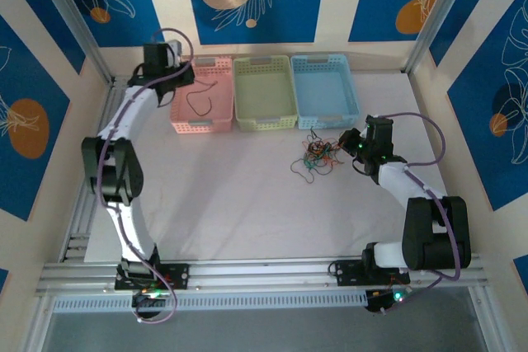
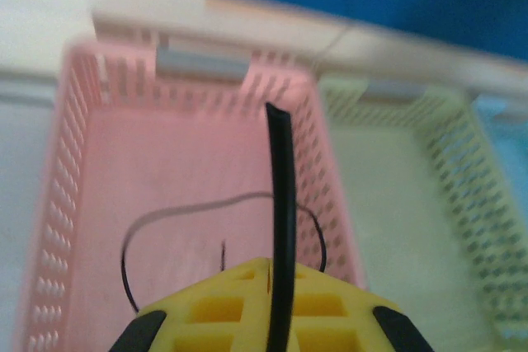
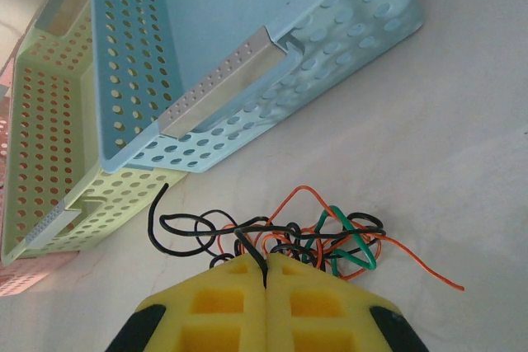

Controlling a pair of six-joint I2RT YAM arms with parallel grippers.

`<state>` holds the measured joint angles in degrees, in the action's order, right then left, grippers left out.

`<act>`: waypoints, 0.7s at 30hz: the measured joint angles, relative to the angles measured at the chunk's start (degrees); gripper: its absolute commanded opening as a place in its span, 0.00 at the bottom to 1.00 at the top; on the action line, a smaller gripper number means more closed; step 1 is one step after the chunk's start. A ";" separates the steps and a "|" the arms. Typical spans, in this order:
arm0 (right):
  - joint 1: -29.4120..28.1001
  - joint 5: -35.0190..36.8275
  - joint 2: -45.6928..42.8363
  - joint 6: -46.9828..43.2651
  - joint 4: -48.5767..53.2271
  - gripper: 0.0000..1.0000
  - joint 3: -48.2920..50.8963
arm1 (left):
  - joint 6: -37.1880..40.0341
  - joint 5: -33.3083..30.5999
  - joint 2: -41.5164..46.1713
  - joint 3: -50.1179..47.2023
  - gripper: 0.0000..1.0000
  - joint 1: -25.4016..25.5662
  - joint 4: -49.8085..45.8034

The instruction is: Untangle the cables

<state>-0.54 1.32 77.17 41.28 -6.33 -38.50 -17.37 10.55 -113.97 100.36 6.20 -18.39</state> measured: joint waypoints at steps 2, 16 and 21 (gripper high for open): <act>0.00 0.00 0.00 0.00 -0.02 0.00 0.00 | 1.05 -0.59 -3.08 0.00 0.00 0.96 -2.14; 0.00 -0.02 0.00 0.00 -0.02 0.00 0.00 | 3.82 -2.12 -6.38 2.38 0.32 2.29 -8.74; 0.00 -0.02 0.02 0.00 -0.02 0.00 0.00 | 4.50 -2.05 -6.38 2.60 0.65 2.43 -9.94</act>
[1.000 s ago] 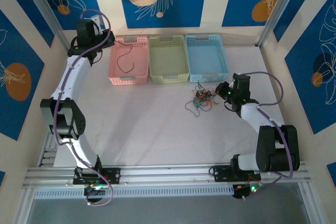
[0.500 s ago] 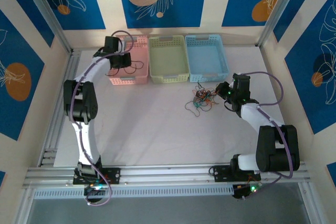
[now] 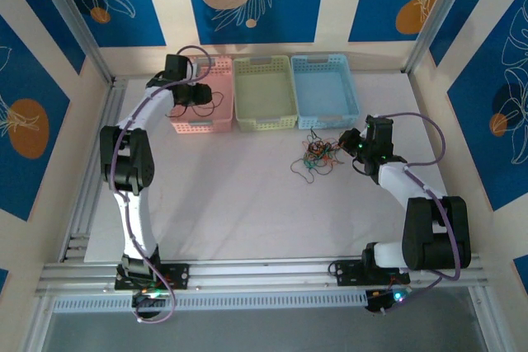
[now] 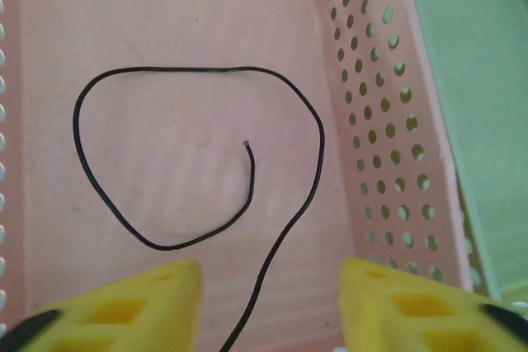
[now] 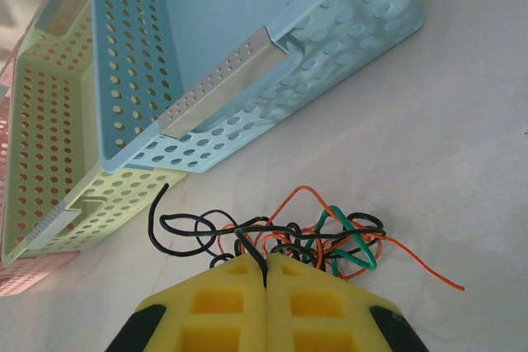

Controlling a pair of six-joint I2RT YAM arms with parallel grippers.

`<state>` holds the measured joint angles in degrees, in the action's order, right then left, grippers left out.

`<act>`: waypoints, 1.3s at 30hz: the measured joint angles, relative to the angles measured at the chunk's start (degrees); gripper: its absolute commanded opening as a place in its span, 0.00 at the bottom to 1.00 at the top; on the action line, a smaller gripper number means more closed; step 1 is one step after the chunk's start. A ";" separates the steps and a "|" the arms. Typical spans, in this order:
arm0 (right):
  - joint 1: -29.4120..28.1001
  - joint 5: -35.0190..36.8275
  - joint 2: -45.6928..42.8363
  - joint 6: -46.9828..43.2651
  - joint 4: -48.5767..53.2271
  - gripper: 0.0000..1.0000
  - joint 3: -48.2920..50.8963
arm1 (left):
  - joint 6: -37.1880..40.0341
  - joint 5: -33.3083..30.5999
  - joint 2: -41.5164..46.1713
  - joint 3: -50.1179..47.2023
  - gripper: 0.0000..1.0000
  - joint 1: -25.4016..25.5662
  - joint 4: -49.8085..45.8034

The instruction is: Untangle the cables

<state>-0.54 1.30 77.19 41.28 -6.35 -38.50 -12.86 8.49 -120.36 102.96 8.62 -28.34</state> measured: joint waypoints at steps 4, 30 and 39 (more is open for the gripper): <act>0.02 0.00 0.00 0.00 0.02 0.00 0.00 | -0.11 -0.96 0.07 2.49 0.71 0.50 -4.04; -21.38 -14.49 -0.92 -9.07 0.11 0.00 -10.54 | -12.35 10.51 68.30 -59.01 0.68 18.43 7.26; -32.76 -18.05 -7.72 -14.08 2.84 0.00 -12.41 | -18.08 10.99 75.78 -67.93 0.67 22.45 10.91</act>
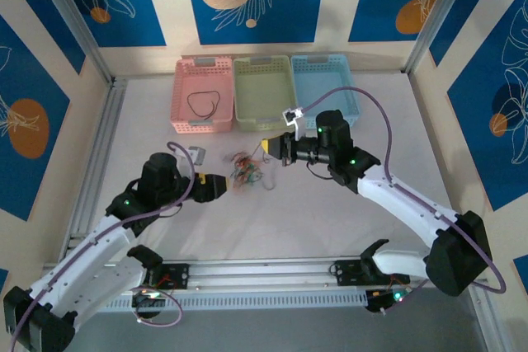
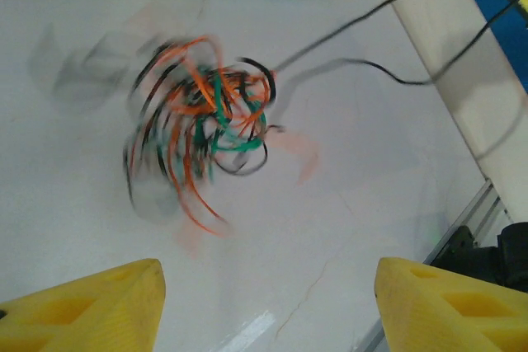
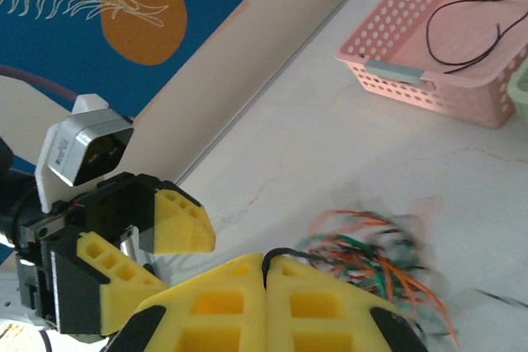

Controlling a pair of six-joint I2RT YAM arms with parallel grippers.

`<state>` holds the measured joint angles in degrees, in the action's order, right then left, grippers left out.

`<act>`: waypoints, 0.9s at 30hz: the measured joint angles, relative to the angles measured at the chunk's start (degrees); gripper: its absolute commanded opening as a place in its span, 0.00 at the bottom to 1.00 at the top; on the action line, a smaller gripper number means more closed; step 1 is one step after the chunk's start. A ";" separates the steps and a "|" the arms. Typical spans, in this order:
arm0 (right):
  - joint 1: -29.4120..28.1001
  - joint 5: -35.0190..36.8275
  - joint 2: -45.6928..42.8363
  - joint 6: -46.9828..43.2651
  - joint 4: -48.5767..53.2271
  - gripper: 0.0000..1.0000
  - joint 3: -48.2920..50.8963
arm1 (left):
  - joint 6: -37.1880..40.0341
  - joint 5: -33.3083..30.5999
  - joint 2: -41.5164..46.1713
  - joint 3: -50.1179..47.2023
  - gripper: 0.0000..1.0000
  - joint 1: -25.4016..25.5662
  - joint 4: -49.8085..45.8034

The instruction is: Untangle the cables

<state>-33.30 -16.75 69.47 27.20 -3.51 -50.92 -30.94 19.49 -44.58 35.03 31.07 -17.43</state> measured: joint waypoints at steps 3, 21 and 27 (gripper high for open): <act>1.88 0.55 2.14 0.20 0.04 0.00 1.44 | -0.68 -0.20 -2.71 -0.24 0.66 0.57 1.95; 10.29 -2.01 13.73 9.31 -4.96 0.00 8.41 | -1.66 -1.92 -14.97 -4.52 0.63 6.62 9.68; 10.29 -2.60 13.73 9.64 -5.44 0.00 8.41 | 2.95 -5.03 -23.02 10.60 0.60 7.56 0.52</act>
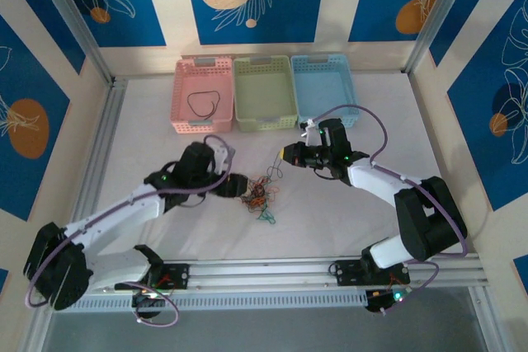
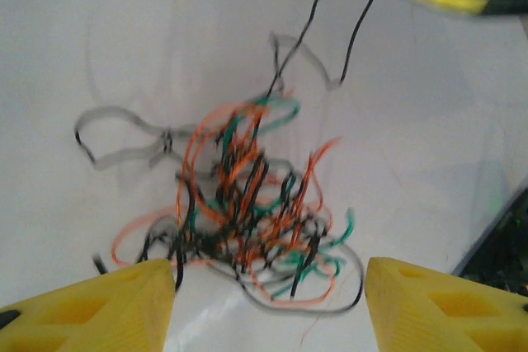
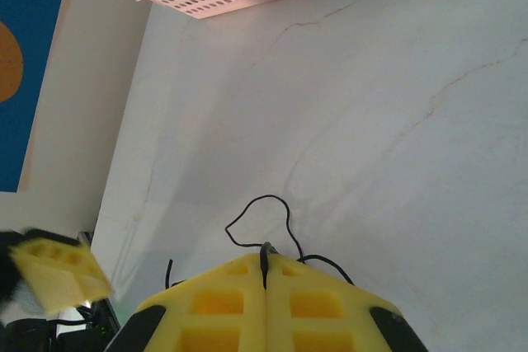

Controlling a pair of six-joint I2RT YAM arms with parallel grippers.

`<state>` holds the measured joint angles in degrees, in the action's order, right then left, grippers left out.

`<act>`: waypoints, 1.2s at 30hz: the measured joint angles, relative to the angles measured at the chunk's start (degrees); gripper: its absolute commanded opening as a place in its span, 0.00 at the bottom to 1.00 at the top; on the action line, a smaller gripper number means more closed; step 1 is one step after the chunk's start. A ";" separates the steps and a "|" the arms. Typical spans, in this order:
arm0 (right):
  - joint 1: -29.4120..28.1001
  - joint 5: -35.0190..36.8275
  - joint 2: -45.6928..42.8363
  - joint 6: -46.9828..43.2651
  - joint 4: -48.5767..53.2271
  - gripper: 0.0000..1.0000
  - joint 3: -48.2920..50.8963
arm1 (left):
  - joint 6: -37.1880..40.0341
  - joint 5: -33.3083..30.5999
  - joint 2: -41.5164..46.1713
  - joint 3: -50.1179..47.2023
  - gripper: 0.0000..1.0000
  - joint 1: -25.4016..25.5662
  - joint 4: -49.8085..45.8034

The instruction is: Untangle the cables

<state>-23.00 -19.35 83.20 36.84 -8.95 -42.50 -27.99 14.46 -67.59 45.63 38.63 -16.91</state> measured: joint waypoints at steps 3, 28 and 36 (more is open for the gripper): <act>0.04 -0.22 0.00 0.31 -0.33 0.00 0.04 | 1.86 -1.05 -5.84 10.51 0.60 0.02 -2.54; 0.44 -0.39 0.00 1.16 -0.87 0.00 0.31 | 55.32 2.91 -34.29 30.12 0.67 -0.76 -22.40; 0.42 -0.39 0.00 1.16 -0.87 0.00 0.31 | 57.57 11.89 -39.12 34.84 0.59 -4.44 -24.72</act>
<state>-22.59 -19.75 83.20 38.00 -9.82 -42.19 29.58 26.35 -106.72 80.47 34.20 -41.63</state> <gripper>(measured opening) 0.051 0.592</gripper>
